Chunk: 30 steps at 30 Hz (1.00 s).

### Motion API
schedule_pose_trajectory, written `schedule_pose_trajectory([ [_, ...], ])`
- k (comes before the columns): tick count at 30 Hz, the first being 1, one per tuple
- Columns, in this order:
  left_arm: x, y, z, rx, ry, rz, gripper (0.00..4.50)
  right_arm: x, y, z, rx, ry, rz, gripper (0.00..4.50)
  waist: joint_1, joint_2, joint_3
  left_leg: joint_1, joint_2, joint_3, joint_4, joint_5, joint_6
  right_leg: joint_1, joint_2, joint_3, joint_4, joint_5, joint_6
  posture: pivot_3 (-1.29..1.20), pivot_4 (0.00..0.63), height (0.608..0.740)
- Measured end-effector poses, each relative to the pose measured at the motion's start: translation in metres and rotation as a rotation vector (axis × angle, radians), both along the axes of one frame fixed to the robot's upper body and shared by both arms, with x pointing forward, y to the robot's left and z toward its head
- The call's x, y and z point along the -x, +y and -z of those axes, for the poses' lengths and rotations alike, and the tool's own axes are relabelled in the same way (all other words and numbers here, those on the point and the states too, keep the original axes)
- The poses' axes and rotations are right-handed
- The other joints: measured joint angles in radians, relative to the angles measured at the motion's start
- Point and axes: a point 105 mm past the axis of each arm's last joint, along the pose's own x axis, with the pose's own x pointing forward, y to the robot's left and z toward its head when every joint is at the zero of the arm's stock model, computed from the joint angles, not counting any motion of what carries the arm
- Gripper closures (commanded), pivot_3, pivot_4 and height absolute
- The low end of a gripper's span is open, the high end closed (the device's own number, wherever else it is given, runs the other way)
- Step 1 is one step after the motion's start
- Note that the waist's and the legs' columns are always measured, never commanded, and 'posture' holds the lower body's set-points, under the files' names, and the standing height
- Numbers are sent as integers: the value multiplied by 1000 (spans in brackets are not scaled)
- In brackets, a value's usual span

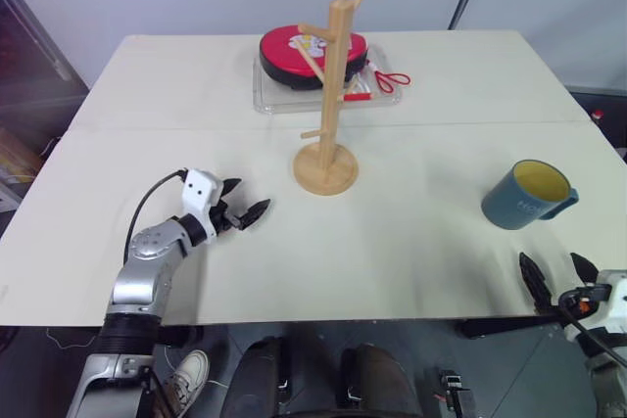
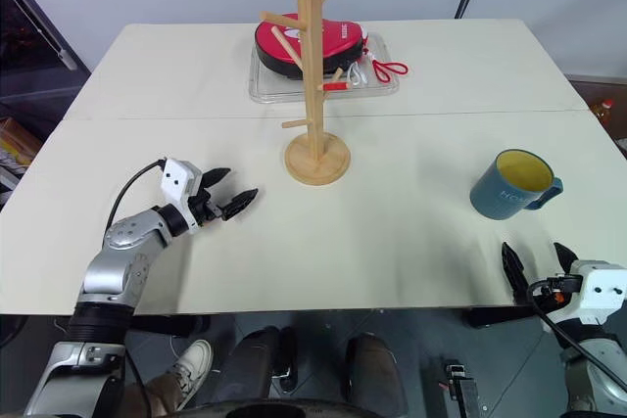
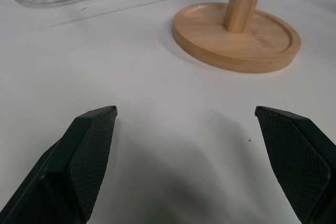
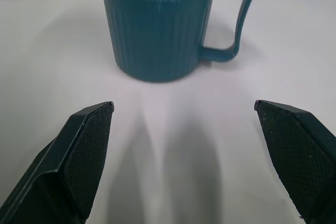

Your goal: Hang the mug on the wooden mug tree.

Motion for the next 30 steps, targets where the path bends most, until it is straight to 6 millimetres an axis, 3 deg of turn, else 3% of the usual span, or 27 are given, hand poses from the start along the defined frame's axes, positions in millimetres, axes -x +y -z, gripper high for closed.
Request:
schedule_pose_trajectory([
  [11, 7, -7, -6, 22, -4, 62, 0, 0, -8, 2, 5, 25, 28, 37, -1, 0, 0, 0, 0, 0, 0, 0, 0, 0, 0, 0, 0, 0, 0, 0, 150, 740],
  [17, 39, -41, -23, 71, -51, 299, 0, -3, -17, 0, 3, 25, 74, 37, -1, 1, -1, 0, 0, 0, 0, 0, 0, 0, 0, 0, 0, 0, 0, 0, 150, 740],
  [22, 72, -73, -35, 46, -32, 570, 0, -13, -35, -20, 45, -20, 129, 37, -3, 4, -2, 0, 0, 0, 0, 0, 0, 0, 0, 1, 0, 0, 0, 0, 150, 740],
  [30, 75, -86, -43, 50, -49, 634, 0, -40, -45, -34, 80, -43, 145, 37, -1, 4, -2, 0, -1, 1, 1, 0, 0, 1, 1, 1, 0, 0, 0, 0, 150, 740],
])
